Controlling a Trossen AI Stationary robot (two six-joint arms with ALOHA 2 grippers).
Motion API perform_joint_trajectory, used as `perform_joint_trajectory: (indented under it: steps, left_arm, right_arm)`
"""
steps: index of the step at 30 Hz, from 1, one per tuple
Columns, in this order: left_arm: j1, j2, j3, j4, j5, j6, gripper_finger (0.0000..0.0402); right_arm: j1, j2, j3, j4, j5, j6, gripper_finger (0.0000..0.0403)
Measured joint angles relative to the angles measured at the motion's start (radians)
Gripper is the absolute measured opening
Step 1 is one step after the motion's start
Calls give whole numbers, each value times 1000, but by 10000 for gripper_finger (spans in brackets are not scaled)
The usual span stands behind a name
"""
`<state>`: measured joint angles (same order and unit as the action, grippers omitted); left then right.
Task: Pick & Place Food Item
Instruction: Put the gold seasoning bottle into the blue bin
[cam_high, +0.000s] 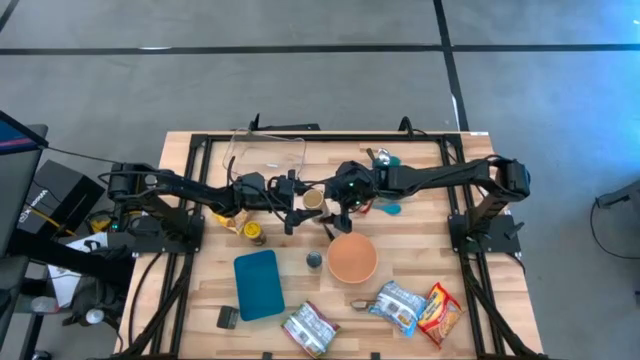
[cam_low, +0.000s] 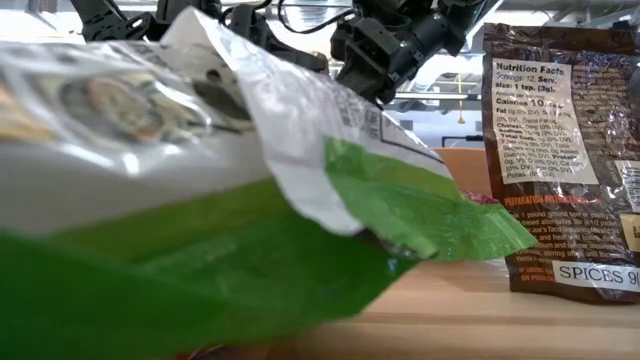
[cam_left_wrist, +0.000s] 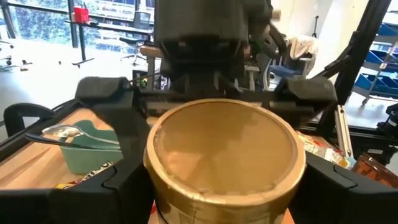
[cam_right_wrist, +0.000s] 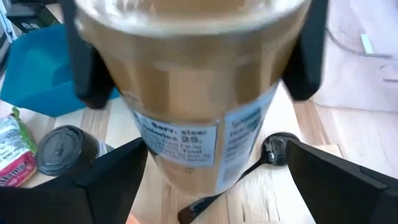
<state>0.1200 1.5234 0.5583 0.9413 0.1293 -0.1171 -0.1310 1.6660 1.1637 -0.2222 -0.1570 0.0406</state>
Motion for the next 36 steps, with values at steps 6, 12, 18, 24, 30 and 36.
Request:
perform_joint_trajectory:
  steps: [6,12,18,24,30,36]
  left_arm:
    - [-1,0,0,-3,6,-1,273]
    - [-2,-5,0,-12,8,-1,273]
    - [-2,-86,0,-105,2,-1,273]
    - [-31,-221,-1,-278,-29,4,273]
    - [-109,-342,-1,-423,-127,7,273]
    - [-225,-418,0,-567,-269,4,275]
  right_arm:
    - [0,-41,0,-47,3,1,372]
    - [0,-96,-25,-65,6,1,372]
    - [0,-173,-62,-80,21,4,372]
    - [1,-262,-140,-43,84,17,372]
    - [1,-321,-234,58,89,40,372]
    - [11,-329,-266,102,90,41,372]
